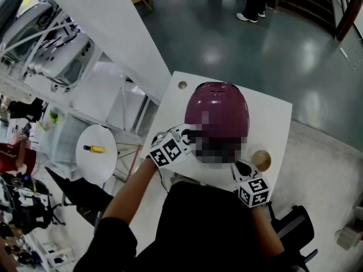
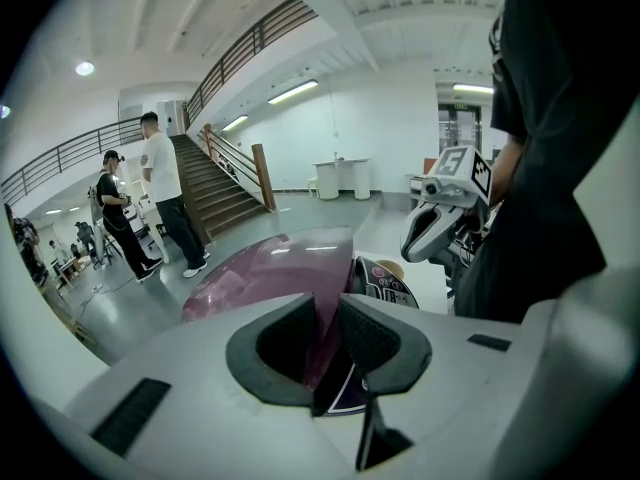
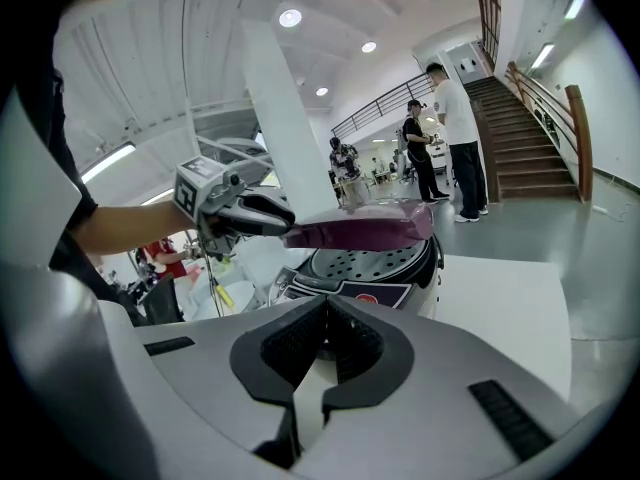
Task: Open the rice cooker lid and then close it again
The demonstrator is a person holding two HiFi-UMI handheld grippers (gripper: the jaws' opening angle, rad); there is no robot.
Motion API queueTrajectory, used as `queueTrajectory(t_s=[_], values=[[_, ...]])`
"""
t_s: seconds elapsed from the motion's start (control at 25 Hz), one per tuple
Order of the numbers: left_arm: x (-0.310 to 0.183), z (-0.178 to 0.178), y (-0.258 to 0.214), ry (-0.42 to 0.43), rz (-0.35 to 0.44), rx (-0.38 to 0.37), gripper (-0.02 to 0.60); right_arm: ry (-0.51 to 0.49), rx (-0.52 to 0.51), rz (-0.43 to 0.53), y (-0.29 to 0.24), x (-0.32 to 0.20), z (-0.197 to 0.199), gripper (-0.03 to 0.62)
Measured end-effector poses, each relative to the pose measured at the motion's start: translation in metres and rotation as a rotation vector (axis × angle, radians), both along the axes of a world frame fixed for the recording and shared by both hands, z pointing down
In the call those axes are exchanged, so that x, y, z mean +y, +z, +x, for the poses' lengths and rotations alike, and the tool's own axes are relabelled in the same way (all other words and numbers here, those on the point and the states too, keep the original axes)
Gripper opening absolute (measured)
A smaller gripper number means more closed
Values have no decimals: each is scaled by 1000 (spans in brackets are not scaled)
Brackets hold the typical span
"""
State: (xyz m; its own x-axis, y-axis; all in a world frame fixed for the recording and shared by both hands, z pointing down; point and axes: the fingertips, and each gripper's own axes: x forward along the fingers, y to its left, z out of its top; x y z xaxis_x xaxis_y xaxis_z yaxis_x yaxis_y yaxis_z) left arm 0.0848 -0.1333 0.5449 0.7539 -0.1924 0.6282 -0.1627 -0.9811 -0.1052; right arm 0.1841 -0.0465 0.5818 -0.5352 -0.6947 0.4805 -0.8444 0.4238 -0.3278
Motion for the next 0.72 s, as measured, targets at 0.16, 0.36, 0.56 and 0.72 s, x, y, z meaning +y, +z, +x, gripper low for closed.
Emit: queueTrajectory(t_s=[0.16, 0.36, 0.56, 0.72], values=[[2, -1, 6, -8, -14, 7, 70, 4, 1, -2, 1, 1, 1, 0], [6, -2, 14, -5, -28, -8, 69, 8, 8, -6, 0, 4, 5, 0], [9, -1, 22, -9, -44, -10, 69, 17, 5, -13, 2, 5, 8, 0], [10, -2, 31, -16, -57, -14, 69, 22, 4, -21, 5, 6, 10, 0]])
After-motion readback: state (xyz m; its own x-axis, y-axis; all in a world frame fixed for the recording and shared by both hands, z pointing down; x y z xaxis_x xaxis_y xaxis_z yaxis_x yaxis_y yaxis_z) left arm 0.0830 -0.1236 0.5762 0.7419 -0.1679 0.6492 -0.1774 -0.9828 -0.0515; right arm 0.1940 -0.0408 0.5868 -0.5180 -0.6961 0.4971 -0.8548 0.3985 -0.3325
